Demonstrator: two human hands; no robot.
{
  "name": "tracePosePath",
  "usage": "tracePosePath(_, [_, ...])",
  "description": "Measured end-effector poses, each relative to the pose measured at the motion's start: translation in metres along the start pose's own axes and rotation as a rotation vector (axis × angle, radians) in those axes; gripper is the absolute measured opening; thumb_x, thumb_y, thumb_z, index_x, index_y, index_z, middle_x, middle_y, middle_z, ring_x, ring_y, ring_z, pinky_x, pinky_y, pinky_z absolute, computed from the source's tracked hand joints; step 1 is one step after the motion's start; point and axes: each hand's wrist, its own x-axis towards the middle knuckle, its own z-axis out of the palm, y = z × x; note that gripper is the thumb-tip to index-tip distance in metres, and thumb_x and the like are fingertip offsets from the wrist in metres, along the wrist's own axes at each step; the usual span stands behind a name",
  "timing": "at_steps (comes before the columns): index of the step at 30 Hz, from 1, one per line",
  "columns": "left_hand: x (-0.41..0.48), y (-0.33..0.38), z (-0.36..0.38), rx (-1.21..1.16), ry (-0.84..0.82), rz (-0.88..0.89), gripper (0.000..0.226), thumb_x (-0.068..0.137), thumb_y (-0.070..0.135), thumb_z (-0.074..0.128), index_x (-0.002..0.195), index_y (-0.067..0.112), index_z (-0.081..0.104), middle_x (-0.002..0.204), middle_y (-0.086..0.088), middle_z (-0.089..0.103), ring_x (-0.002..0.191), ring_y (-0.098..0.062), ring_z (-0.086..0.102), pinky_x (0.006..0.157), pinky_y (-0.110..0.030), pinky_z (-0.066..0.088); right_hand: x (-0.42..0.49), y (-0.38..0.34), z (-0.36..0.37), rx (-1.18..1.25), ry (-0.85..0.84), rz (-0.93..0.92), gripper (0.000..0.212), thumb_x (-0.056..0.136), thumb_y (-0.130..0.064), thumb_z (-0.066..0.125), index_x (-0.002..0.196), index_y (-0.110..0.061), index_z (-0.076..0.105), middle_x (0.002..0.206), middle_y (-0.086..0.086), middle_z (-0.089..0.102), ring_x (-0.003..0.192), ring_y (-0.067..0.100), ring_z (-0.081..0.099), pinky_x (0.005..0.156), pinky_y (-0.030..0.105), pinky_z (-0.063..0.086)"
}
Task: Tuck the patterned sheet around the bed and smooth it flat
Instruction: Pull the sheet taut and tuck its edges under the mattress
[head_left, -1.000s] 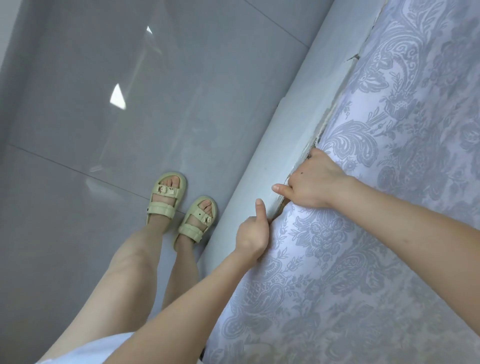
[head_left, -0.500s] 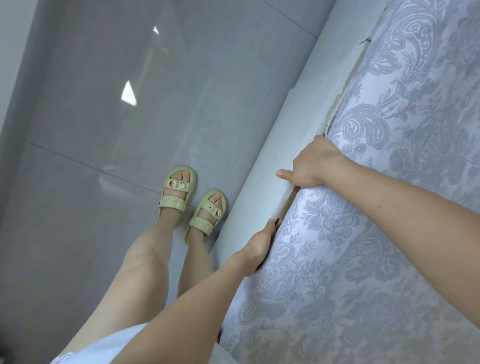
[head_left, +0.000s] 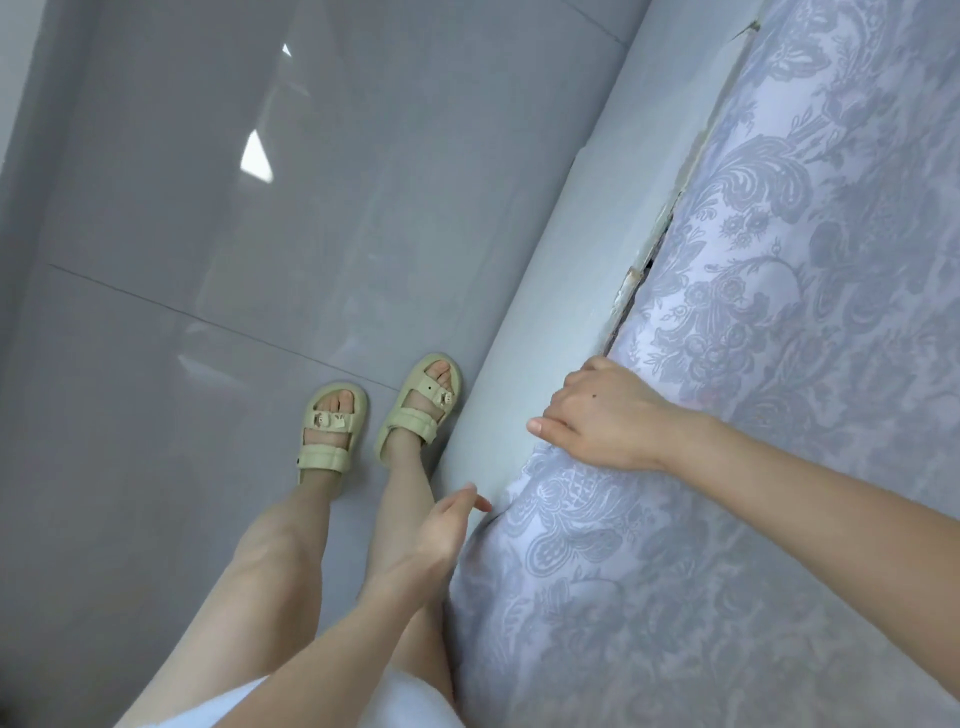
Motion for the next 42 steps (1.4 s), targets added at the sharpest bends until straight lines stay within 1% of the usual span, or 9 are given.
tracePosePath(8, [-0.013, -0.039, 0.005, -0.138, -0.144, -0.029, 0.042, 0.101, 0.028, 0.029, 0.091, 0.014, 0.067, 0.094, 0.005, 0.067, 0.086, -0.010, 0.059, 0.079, -0.021, 0.044, 0.019, -0.039, 0.030, 0.038, -0.330, 0.113, 0.062, 0.101, -0.046, 0.011, 0.090, -0.015, 0.063, 0.118, 0.006, 0.063, 0.117, 0.022, 0.051, 0.108, 0.037, 0.021])
tracePosePath(15, [-0.014, -0.056, 0.006, -0.172, -0.248, 0.038, 0.041, 0.102, 0.028, 0.025, 0.115, 0.022, 0.064, 0.112, 0.010, 0.066, 0.099, -0.005, 0.059, 0.072, -0.010, 0.041, 0.038, -0.055, 0.044, -0.067, -0.554, 0.263, 0.068, 0.098, -0.057, 0.010, 0.138, -0.015, 0.046, 0.147, 0.008, 0.041, 0.135, 0.026, 0.037, 0.105, 0.034, 0.030])
tracePosePath(22, [-0.015, -0.061, 0.036, -0.189, -0.458, 0.091, 0.042, 0.099, 0.048, 0.023, 0.115, 0.041, 0.061, 0.117, 0.021, 0.063, 0.103, 0.010, 0.058, 0.081, -0.007, 0.043, 0.020, -0.047, 0.041, 0.014, -0.590, 0.267, 0.079, 0.091, -0.067, 0.004, 0.085, -0.018, 0.066, 0.112, 0.003, 0.062, 0.111, 0.025, 0.057, 0.089, 0.031, 0.039])
tracePosePath(26, [0.001, -0.051, 0.061, -0.124, -0.592, 0.038, 0.044, 0.092, 0.066, 0.022, 0.116, 0.051, 0.055, 0.121, 0.017, 0.062, 0.113, -0.006, 0.058, 0.105, -0.031, 0.039, 0.009, -0.047, 0.037, -0.026, -0.515, 0.243, 0.079, 0.094, -0.063, 0.005, 0.125, -0.013, 0.058, 0.139, 0.009, 0.050, 0.128, 0.028, 0.045, 0.099, 0.034, 0.034])
tracePosePath(29, [0.018, -0.044, 0.064, -0.092, -0.585, 0.035, 0.055, 0.082, 0.080, 0.023, 0.132, 0.060, 0.034, 0.138, 0.017, 0.049, 0.124, -0.010, 0.049, 0.110, -0.041, 0.034, 0.008, -0.055, 0.038, -0.039, -0.367, 0.221, 0.070, 0.097, -0.058, 0.007, 0.121, -0.018, 0.059, 0.135, 0.007, 0.053, 0.126, 0.026, 0.046, 0.097, 0.036, 0.031])
tracePosePath(32, [0.026, -0.043, 0.062, -0.002, -0.539, -0.008, 0.061, 0.087, 0.073, 0.010, 0.132, 0.046, 0.041, 0.135, 0.012, 0.052, 0.123, -0.013, 0.050, 0.107, -0.035, 0.037, -0.004, -0.058, 0.045, -0.130, -0.135, 0.123, 0.067, 0.097, -0.055, 0.008, 0.098, -0.023, 0.067, 0.116, 0.005, 0.065, 0.116, 0.022, 0.051, 0.106, 0.040, 0.023])
tracePosePath(35, [0.022, -0.038, 0.055, 0.074, -0.455, -0.016, 0.074, 0.088, 0.070, -0.001, 0.136, 0.037, 0.044, 0.135, 0.007, 0.054, 0.125, -0.014, 0.049, 0.106, -0.032, 0.038, -0.017, -0.058, 0.054, -0.219, -0.086, 0.103, 0.072, 0.095, -0.059, 0.007, 0.106, -0.023, 0.068, 0.115, 0.002, 0.066, 0.118, 0.020, 0.050, 0.111, 0.045, 0.017])
tracePosePath(38, [0.020, -0.046, 0.044, 0.113, -0.281, -0.027, 0.083, 0.088, 0.070, 0.002, 0.120, 0.025, 0.063, 0.118, 0.000, 0.066, 0.111, -0.017, 0.059, 0.102, -0.034, 0.044, -0.011, -0.060, 0.056, -0.217, -0.133, 0.123, 0.073, 0.094, -0.062, 0.006, 0.110, -0.022, 0.065, 0.120, 0.002, 0.063, 0.119, 0.019, 0.050, 0.106, 0.043, 0.020])
tracePosePath(42, [0.009, -0.075, 0.027, -0.025, 0.055, 0.195, 0.061, 0.098, 0.052, 0.025, 0.088, 0.014, 0.072, 0.092, -0.004, 0.073, 0.092, -0.020, 0.067, 0.095, -0.037, 0.049, 0.008, -0.059, 0.061, -0.216, -0.195, 0.167, 0.071, 0.095, -0.061, 0.006, 0.126, -0.022, 0.056, 0.133, 0.004, 0.055, 0.127, 0.021, 0.045, 0.104, 0.040, 0.023])
